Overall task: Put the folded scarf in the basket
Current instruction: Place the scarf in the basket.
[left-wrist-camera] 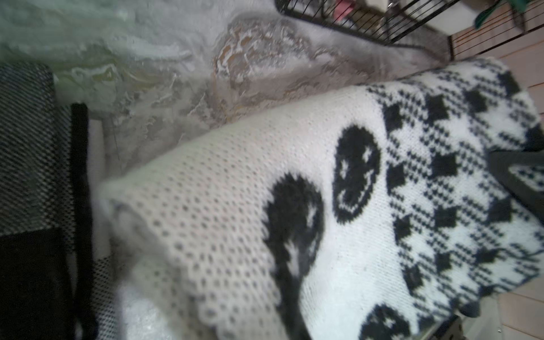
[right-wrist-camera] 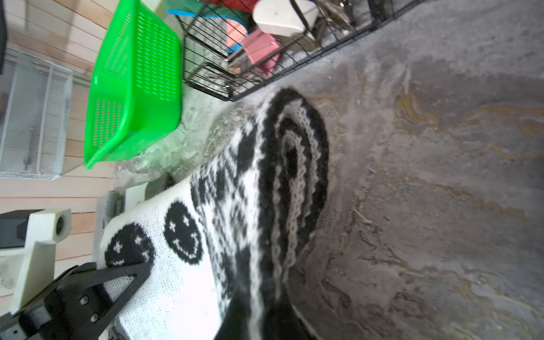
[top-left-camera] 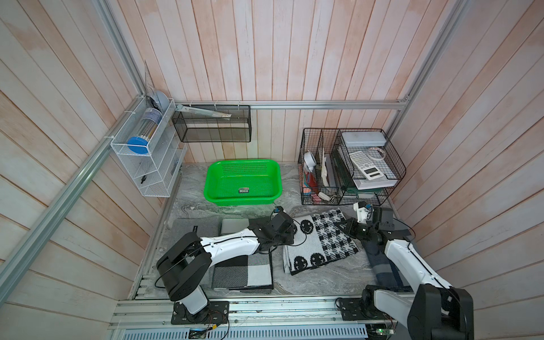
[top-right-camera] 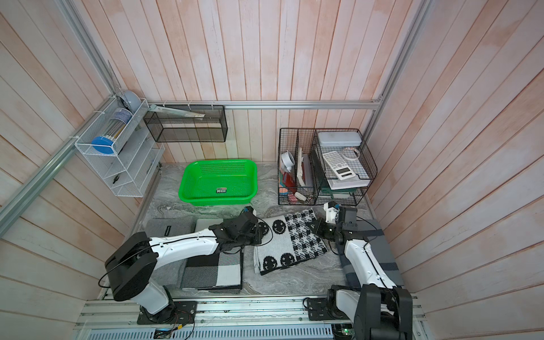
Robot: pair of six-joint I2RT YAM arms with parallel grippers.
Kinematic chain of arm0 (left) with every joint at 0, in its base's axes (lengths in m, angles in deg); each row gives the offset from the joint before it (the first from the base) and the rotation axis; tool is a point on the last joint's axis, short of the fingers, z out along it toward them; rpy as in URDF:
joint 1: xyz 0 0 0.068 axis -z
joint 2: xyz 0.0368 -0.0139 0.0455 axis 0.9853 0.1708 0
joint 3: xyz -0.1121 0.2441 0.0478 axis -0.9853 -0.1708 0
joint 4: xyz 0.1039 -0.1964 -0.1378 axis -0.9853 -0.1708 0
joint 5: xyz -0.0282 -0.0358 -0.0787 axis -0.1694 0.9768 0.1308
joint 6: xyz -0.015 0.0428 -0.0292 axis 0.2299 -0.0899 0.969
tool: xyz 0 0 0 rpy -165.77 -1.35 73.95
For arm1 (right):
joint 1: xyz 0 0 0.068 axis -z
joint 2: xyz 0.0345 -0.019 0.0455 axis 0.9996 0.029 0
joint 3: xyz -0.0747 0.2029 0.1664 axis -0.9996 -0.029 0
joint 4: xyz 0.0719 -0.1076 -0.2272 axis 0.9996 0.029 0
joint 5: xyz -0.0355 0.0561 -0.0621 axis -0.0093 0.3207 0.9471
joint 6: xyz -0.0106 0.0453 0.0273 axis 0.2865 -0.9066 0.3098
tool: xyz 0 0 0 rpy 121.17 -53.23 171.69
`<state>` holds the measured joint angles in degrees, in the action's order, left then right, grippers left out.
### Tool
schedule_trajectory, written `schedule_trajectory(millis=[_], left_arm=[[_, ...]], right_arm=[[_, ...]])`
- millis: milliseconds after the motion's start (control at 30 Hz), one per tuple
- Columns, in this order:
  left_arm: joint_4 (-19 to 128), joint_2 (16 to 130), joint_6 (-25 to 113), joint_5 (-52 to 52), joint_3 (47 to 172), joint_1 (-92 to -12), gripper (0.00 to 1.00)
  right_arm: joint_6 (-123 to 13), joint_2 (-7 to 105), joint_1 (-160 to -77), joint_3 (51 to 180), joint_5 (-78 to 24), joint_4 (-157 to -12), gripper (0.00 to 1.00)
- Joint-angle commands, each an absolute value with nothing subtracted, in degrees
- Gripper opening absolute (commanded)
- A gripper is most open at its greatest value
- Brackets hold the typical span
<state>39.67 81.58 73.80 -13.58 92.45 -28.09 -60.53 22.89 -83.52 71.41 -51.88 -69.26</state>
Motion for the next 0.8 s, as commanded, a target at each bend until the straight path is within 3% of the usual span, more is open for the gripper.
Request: schedule_trajectory(millis=[0, 300, 767], left_arm=[[41.8, 76.8, 70.5, -12.7, 92.8, -30.7, 0.0], [33.9, 71.8, 62.4, -2.7, 96.3, -43.4, 0.0], [12.2, 80.9, 42.2, 6.0, 120.4, -67.5, 0.0]], right_arm=[[-62.9, 19.4, -84.1, 71.4, -56.0, -70.6, 0.0], [-70.5, 17.8, -89.6, 77.4, -52.3, -78.1, 0.0], [-74.3, 49.6, -107.3, 109.4, -37.1, -82.9, 0.0]])
